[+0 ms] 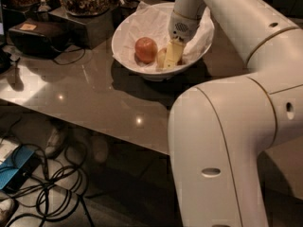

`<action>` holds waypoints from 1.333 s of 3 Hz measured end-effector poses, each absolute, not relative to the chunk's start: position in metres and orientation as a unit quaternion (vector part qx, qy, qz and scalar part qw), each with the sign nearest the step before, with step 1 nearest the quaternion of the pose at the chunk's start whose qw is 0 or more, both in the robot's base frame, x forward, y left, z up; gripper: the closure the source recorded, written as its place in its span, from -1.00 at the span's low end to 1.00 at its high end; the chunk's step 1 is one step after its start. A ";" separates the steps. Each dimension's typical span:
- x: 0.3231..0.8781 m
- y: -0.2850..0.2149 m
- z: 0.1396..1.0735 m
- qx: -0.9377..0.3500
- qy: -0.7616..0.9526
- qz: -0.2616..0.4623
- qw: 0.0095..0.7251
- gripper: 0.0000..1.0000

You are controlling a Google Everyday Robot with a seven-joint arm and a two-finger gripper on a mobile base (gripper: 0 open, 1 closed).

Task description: Pick apple from white bowl

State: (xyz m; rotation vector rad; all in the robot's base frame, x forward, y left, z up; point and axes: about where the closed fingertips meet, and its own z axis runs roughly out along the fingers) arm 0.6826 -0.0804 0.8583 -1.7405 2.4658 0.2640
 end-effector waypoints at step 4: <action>0.683 -0.080 0.858 -0.574 0.813 0.087 0.056 1.00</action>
Offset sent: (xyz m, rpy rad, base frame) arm 0.0000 0.0000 0.0000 -0.0001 0.0000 0.0000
